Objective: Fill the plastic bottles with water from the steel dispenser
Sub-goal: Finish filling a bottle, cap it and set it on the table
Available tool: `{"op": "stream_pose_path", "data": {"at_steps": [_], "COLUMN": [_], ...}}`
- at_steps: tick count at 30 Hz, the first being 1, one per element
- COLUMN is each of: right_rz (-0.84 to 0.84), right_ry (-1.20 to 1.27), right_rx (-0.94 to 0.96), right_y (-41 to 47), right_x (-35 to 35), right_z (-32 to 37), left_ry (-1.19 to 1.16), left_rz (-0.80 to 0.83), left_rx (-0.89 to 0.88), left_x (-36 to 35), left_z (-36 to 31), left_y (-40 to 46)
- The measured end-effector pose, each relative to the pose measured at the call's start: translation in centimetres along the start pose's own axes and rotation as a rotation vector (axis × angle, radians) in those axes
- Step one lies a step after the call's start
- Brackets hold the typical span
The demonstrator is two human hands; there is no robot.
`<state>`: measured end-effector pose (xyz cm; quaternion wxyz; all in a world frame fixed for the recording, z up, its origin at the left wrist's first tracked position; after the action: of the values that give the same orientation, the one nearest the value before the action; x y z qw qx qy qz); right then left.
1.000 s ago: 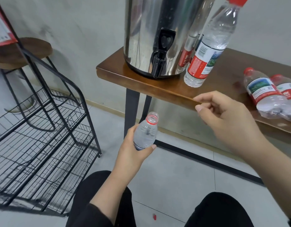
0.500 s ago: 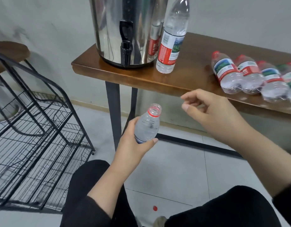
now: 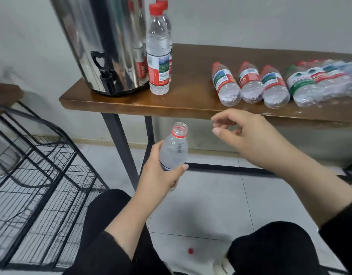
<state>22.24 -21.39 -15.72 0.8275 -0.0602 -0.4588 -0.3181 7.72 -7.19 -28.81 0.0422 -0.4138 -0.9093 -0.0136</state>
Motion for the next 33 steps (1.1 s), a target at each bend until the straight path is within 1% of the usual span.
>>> {"op": "stream_pose_path", "data": {"at_steps": [4, 9, 12, 17, 24, 28, 31, 33], "right_rz": [0.002, 0.038, 0.077, 0.094, 0.182, 0.255, 0.319, 0.371], "right_ry": [-0.029, -0.061, -0.068, -0.052, -0.074, -0.094, -0.133, -0.138], "right_rx": [0.007, 0.010, 0.001, -0.025, -0.074, -0.041, 0.031, 0.025], "right_y": [-1.8, -3.0, -2.7, -1.8, 1.1, 4.4, 7.2, 8.5], "right_x": [1.5, 1.7, 1.4, 1.4, 2.9, 3.0, 1.9, 1.5], "right_z": [-0.7, -2.4, -4.0, -6.9, -9.8, -9.7, -9.0, -8.8], "left_ry": [0.035, 0.042, 0.086, 0.121, 0.105, 0.126, 0.115, 0.141], "left_rz": [0.016, 0.034, 0.029, 0.014, 0.037, 0.018, -0.001, 0.003], "left_rx": [-0.005, 0.023, 0.044, 0.051, 0.061, 0.069, 0.101, 0.122], "left_x": [-1.6, -3.4, -4.4, -5.9, -8.1, -8.1, -7.4, -6.7], "left_z": [-1.5, -1.8, -1.2, -0.7, -1.7, -2.1, -0.9, -0.4], "left_y": [-1.4, -2.6, -2.5, -0.7, 2.5, 4.3, 5.9, 7.1]}}
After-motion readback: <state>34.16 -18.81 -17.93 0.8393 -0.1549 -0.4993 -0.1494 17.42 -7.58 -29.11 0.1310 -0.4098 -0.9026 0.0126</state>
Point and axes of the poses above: each hand's wrist, its own y-axis towards the middle knuckle, its own x-axis out of the back of the hand, z = x × y, the point moved 9 cm from there along y, towards the middle knuckle, and after that the axes turned 6 degrees about -y, right-handed, at the moved point
